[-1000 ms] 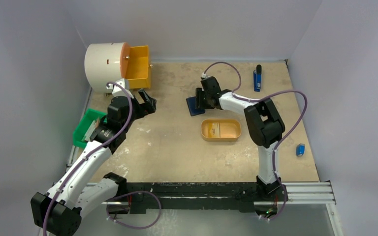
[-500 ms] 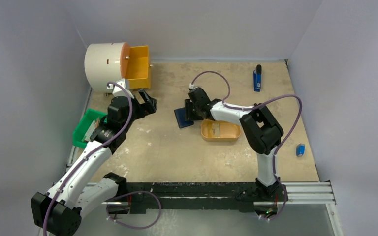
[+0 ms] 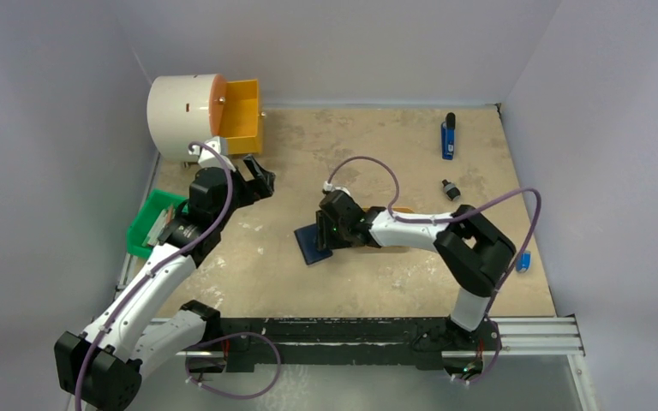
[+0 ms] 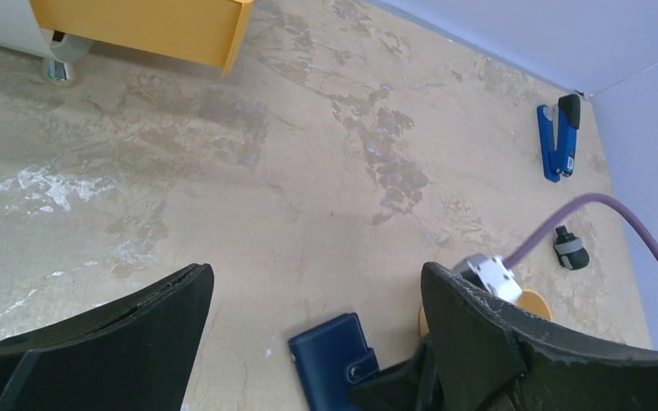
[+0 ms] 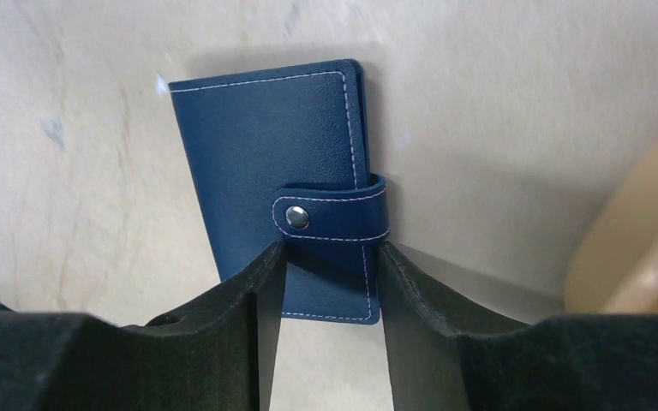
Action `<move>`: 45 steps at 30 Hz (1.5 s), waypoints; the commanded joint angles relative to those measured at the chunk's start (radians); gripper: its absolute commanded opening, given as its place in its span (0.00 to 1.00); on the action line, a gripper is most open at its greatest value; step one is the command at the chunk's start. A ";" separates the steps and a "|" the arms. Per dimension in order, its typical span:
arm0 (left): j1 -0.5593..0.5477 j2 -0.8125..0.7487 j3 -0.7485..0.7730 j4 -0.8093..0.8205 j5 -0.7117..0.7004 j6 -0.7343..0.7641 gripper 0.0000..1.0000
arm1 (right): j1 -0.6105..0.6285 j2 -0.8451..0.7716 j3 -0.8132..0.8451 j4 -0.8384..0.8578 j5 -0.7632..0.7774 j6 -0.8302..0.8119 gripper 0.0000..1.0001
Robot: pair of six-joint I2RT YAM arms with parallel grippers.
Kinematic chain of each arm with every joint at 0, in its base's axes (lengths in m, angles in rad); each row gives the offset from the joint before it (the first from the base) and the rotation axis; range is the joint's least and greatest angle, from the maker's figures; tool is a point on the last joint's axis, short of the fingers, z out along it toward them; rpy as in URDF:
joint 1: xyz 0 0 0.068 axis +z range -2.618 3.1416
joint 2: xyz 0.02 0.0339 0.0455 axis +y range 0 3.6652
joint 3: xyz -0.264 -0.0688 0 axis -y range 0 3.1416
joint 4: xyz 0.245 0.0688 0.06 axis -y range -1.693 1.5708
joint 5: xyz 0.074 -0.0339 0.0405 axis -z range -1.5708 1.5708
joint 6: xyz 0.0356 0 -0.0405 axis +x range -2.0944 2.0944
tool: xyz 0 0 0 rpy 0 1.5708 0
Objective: Put the credit cards into the card holder
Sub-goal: Move the card holder to the center of the board, then open the card holder at the center of the board.
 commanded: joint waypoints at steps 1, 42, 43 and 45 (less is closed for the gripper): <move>-0.015 0.019 0.006 0.014 0.001 -0.008 0.90 | 0.025 -0.118 -0.119 0.001 0.052 0.075 0.46; -0.397 0.409 -0.226 0.257 0.036 -0.376 0.68 | 0.150 -0.255 -0.258 0.010 0.111 0.064 0.50; -0.397 0.417 -0.219 0.254 0.034 -0.370 0.67 | 0.152 -0.254 -0.251 0.004 0.117 0.063 0.51; -0.396 0.419 -0.208 0.242 0.025 -0.364 0.66 | 0.155 -0.263 -0.246 -0.009 0.131 0.063 0.52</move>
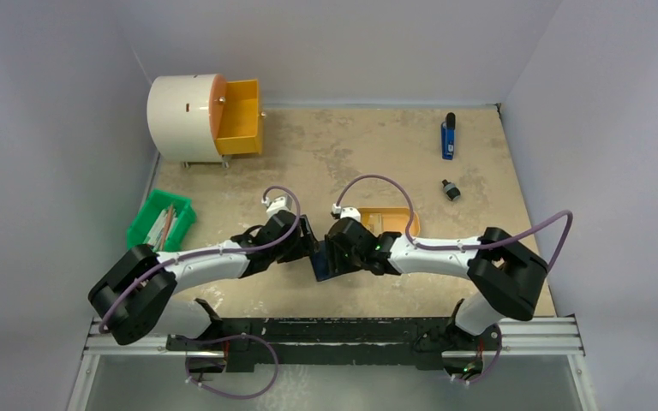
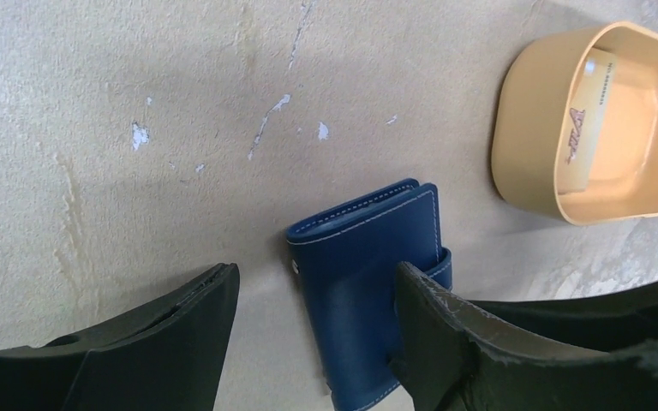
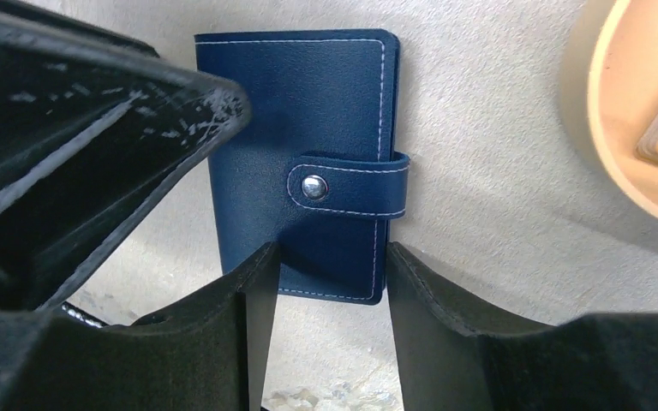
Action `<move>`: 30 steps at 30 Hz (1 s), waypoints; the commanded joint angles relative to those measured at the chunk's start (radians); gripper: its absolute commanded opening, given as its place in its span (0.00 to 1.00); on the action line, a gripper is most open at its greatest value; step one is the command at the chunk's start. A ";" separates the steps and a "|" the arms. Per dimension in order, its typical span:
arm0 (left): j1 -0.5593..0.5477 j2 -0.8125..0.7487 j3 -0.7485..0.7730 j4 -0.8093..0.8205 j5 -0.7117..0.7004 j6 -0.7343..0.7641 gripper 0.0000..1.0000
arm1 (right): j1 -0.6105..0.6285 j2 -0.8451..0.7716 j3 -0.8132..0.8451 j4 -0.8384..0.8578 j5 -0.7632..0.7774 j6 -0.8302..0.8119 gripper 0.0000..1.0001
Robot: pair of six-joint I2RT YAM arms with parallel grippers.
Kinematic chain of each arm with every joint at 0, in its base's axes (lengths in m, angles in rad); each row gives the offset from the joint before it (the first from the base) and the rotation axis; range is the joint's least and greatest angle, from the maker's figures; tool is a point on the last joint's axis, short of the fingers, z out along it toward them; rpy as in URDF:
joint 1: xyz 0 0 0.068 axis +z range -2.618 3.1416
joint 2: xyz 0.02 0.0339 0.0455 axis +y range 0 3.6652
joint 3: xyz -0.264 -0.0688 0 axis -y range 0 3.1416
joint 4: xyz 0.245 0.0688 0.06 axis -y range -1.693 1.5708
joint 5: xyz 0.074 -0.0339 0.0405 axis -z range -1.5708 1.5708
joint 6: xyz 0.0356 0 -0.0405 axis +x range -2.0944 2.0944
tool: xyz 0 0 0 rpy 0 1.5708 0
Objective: Put the credit cards into the card holder
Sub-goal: Open the card holder at the center of the board.
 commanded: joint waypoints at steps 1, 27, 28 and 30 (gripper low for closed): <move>-0.004 0.002 0.041 0.038 0.000 0.016 0.65 | 0.012 -0.010 0.028 -0.016 0.025 0.012 0.53; -0.002 -0.099 -0.041 0.207 0.022 -0.047 0.51 | 0.012 -0.137 0.083 -0.036 0.152 -0.116 0.61; -0.003 -0.089 -0.045 0.221 0.030 -0.054 0.48 | 0.012 -0.132 0.085 -0.040 0.148 -0.116 0.59; -0.002 -0.073 -0.050 0.248 0.037 -0.065 0.42 | 0.012 -0.128 0.087 -0.040 0.136 -0.119 0.56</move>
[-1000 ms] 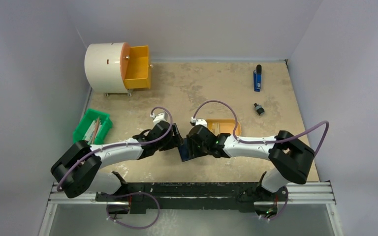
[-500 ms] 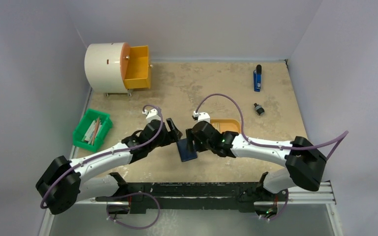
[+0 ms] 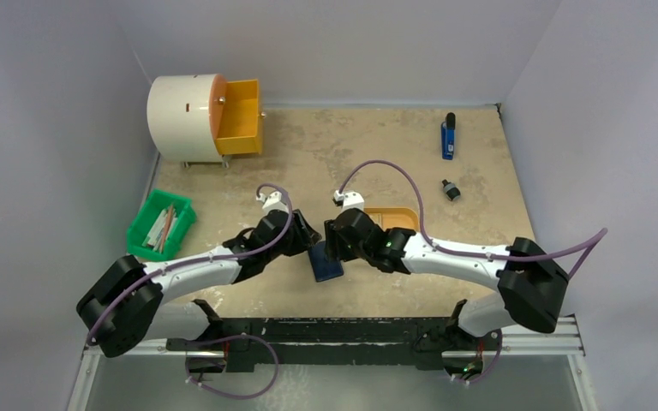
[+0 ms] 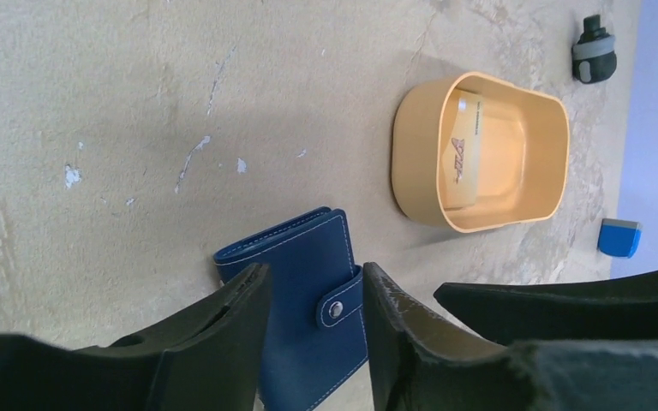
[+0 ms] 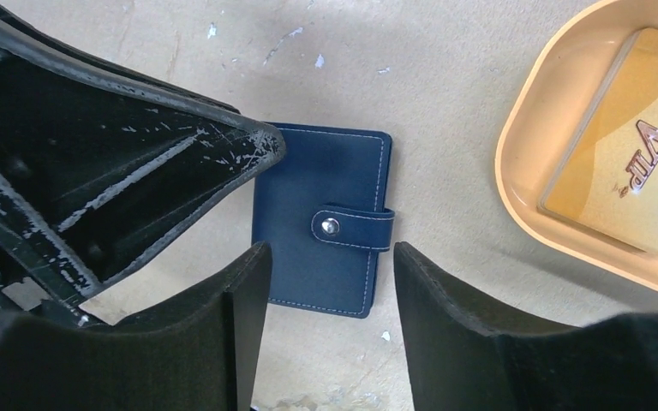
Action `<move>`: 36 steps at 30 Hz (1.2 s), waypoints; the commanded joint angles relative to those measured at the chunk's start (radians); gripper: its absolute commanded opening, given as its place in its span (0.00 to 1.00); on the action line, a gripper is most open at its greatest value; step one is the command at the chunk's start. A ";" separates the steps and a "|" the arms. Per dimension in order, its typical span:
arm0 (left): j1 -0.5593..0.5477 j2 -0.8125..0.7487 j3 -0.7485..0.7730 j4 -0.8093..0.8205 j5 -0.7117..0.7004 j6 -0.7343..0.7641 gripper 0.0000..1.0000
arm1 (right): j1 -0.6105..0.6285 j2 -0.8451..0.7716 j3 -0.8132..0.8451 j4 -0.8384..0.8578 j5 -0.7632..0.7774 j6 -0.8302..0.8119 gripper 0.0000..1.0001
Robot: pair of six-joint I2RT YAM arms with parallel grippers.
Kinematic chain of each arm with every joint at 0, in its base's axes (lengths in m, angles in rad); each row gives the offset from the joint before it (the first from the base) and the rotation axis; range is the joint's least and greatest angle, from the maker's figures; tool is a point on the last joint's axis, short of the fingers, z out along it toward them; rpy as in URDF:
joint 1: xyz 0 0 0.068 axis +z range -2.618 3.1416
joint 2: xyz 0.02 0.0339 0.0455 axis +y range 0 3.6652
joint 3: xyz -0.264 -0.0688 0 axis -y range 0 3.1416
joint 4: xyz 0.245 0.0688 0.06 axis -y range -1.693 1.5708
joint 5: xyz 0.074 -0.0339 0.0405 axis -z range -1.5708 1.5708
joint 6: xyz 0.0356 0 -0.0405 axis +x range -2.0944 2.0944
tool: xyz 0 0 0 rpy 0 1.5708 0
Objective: Put the credit cards into the card holder
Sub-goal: Open the card holder at the center of the board.
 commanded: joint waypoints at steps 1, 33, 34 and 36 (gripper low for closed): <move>-0.003 0.030 -0.016 0.129 0.041 -0.045 0.38 | 0.002 0.014 0.050 -0.022 0.009 -0.016 0.54; -0.003 0.140 -0.126 0.255 0.057 -0.091 0.00 | 0.043 0.283 0.261 -0.216 0.015 -0.004 0.46; -0.003 0.142 -0.128 0.257 0.057 -0.091 0.00 | 0.045 0.290 0.267 -0.226 0.021 -0.005 0.46; -0.003 0.143 -0.131 0.261 0.056 -0.091 0.00 | 0.047 0.303 0.277 -0.241 0.031 -0.001 0.45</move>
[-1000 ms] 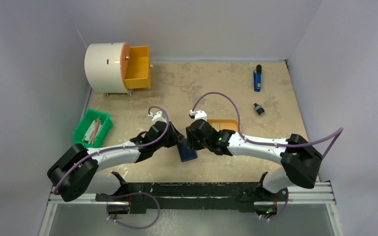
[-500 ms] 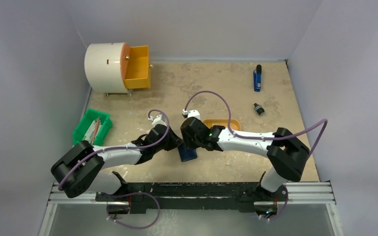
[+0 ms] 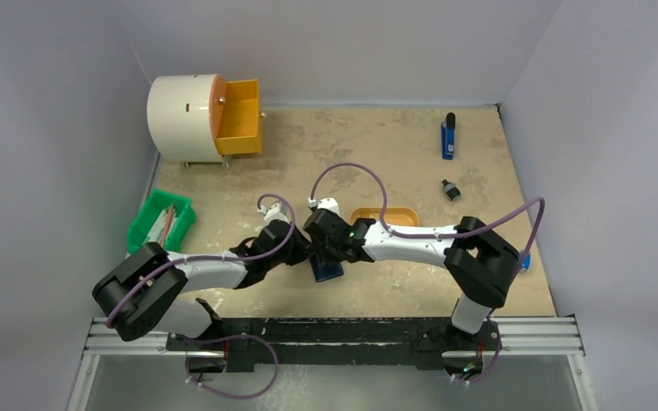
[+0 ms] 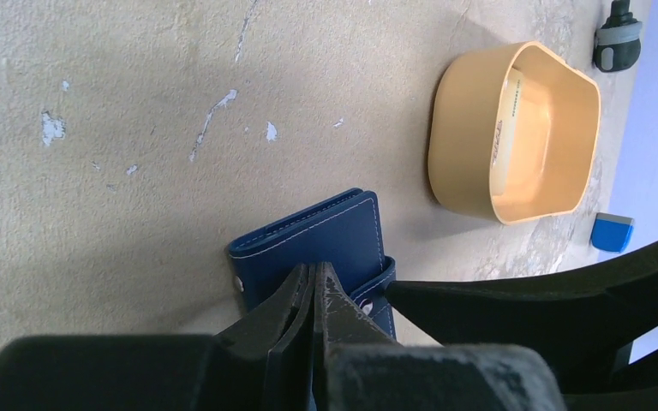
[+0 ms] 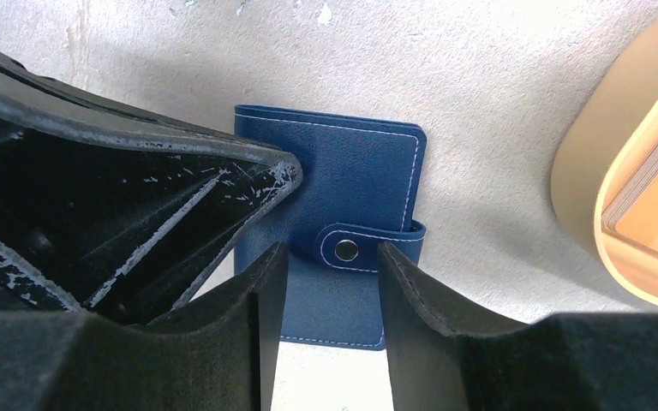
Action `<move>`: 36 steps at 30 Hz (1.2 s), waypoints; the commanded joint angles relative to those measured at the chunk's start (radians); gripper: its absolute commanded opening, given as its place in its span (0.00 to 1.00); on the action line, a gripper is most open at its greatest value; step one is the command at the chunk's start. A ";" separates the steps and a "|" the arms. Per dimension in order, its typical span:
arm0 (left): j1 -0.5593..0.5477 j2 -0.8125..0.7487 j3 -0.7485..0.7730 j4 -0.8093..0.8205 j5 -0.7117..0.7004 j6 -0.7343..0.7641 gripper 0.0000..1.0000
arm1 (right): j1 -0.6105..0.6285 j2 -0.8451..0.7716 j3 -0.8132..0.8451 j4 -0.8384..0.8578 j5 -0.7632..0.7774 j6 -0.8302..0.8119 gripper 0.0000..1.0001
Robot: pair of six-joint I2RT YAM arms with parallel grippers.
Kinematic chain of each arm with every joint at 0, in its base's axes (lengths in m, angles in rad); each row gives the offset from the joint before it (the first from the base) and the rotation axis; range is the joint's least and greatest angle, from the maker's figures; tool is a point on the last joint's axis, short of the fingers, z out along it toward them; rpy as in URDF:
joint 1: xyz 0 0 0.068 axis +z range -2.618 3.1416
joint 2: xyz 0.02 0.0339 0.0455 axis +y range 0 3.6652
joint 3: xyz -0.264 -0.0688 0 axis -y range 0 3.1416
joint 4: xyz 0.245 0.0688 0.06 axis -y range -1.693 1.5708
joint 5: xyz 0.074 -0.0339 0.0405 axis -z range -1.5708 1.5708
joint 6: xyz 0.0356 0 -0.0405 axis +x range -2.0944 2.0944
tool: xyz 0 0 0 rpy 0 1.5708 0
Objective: Put the credit cards into the card holder
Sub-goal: Open the card holder at the center of the board.
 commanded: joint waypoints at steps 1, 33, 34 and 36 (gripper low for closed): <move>-0.002 0.012 -0.019 0.034 -0.009 -0.002 0.00 | 0.011 0.013 0.054 -0.056 0.042 0.014 0.45; -0.003 0.018 -0.038 0.036 -0.016 -0.004 0.00 | 0.035 0.006 0.085 -0.181 0.144 0.073 0.00; -0.003 0.019 -0.038 0.032 -0.019 -0.004 0.00 | 0.035 0.002 0.082 -0.185 0.147 0.079 0.00; -0.003 0.022 -0.039 0.030 -0.022 -0.004 0.00 | 0.035 -0.007 0.075 -0.194 0.147 0.090 0.00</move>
